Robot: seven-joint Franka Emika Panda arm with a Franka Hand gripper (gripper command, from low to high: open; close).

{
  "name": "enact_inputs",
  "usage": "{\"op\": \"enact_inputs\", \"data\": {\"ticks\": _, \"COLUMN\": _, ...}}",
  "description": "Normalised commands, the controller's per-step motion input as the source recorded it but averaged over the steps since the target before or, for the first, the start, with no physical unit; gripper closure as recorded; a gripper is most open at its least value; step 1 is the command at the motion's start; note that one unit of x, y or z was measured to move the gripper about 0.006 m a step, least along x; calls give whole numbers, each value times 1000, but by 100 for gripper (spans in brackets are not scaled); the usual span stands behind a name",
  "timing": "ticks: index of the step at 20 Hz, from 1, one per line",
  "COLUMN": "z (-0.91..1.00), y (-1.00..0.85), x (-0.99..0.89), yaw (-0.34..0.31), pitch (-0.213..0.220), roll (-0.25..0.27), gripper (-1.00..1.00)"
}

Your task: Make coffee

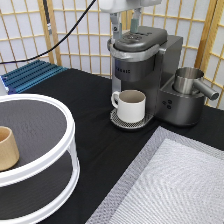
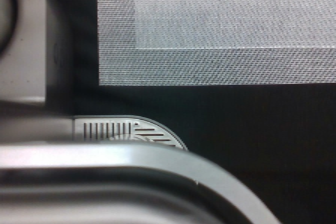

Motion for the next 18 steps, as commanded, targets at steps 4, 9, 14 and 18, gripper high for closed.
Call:
{"op": "enact_inputs", "data": {"ticks": 4, "z": -199, "y": 171, "x": -80, "yaw": 0, "pitch": -7, "roll": -29, "gripper": -100}}
{"op": "enact_inputs", "data": {"ticks": 9, "z": -309, "y": 222, "x": -176, "yaw": 13, "pitch": -15, "roll": -64, "gripper": -100}}
{"op": "enact_inputs", "data": {"ticks": 14, "z": -1000, "y": -127, "x": 1, "yaw": 39, "pitch": 13, "roll": -4, "gripper": -100}}
{"op": "enact_inputs", "data": {"ticks": 18, "z": -941, "y": -160, "x": -154, "yaw": 27, "pitch": 16, "roll": -23, "gripper": -100}}
